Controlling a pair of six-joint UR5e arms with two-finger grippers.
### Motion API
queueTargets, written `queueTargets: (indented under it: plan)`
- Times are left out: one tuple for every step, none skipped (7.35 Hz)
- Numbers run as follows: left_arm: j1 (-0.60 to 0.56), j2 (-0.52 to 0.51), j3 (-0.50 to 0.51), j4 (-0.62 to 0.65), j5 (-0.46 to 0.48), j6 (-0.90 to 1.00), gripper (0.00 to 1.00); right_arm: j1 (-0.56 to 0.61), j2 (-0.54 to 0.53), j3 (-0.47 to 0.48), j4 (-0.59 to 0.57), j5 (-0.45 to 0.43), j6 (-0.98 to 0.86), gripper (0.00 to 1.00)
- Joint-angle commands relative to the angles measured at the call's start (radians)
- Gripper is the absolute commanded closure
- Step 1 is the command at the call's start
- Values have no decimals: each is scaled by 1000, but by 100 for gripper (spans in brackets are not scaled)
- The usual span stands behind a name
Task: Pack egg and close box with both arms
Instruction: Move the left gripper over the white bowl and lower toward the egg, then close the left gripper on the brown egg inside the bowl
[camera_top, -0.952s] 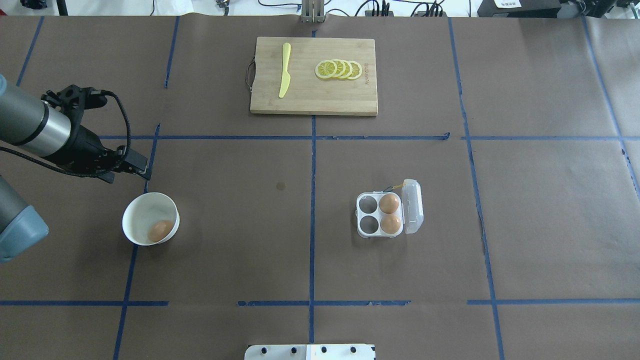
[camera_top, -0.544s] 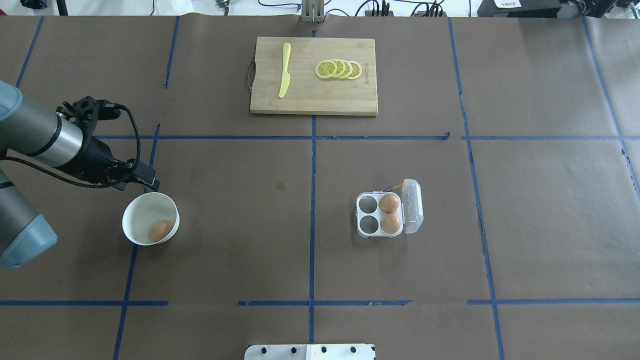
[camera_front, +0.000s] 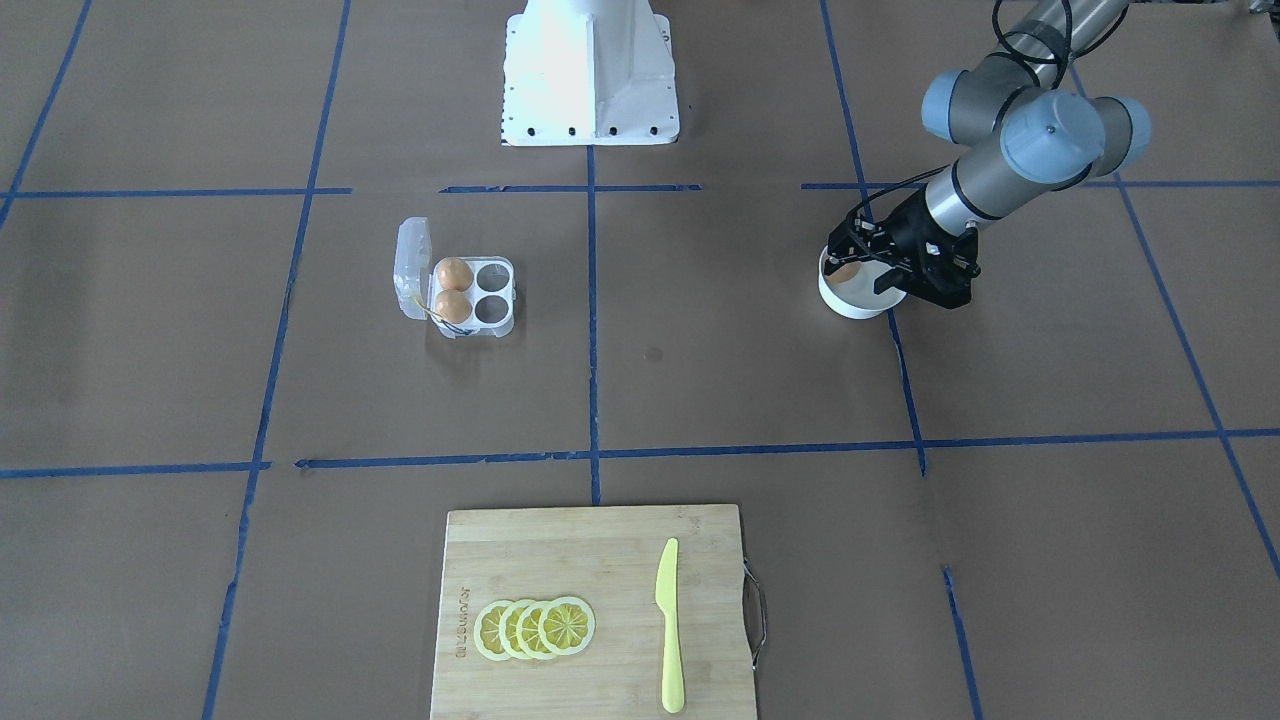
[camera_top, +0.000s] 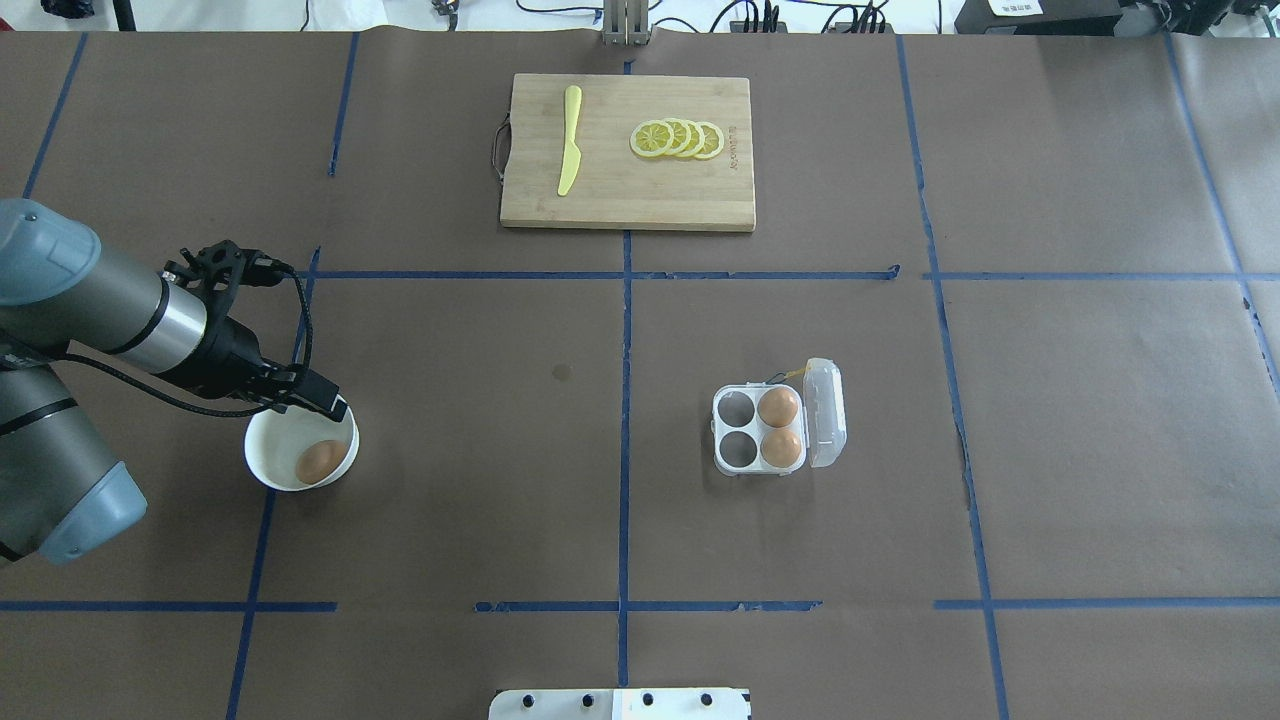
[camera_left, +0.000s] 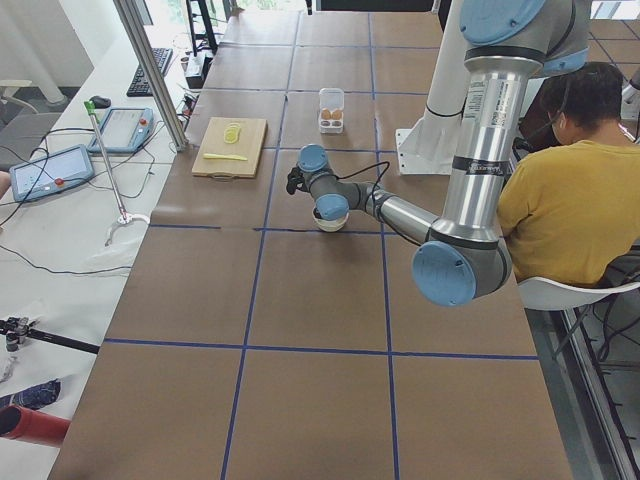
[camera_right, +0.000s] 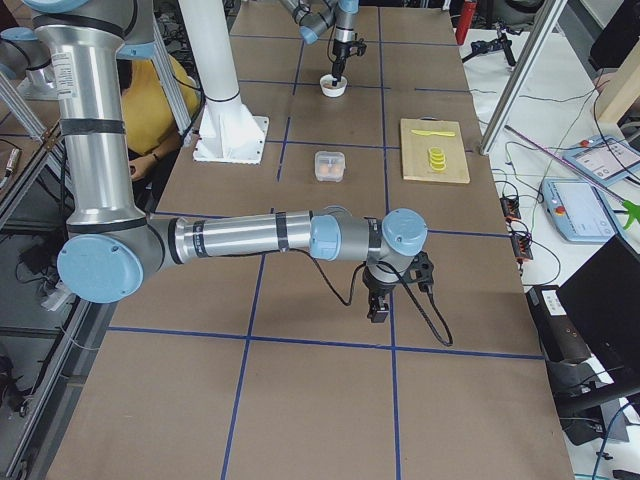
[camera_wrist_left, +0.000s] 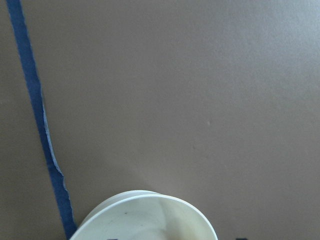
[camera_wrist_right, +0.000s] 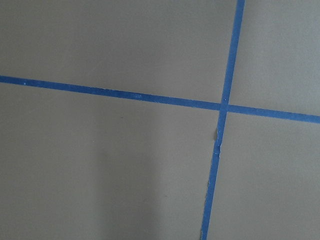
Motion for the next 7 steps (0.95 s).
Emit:
queueTargets:
  plan:
    - [6, 6, 2, -7, 0, 0, 25, 0, 0, 1, 0, 0, -1, 0]
    - [6, 7, -2, -12, 0, 0, 27, 0, 0, 1, 0, 0, -1, 0]
    - [7, 9, 0, -15, -1, 0, 32, 0, 0, 1, 0, 0, -1, 0]
    - [6, 9, -5, -13, -1, 0, 35, 0, 0, 1, 0, 0, -1, 0]
    - [9, 9, 4, -13, -1, -1, 35, 0, 0, 3, 0, 0, -1, 0]
    - [10, 9, 3, -13, -1, -1, 35, 0, 0, 1, 0, 0, -1, 0]
    - [10, 10, 3, -13, -1, -1, 35, 0, 0, 3, 0, 0, -1, 0]
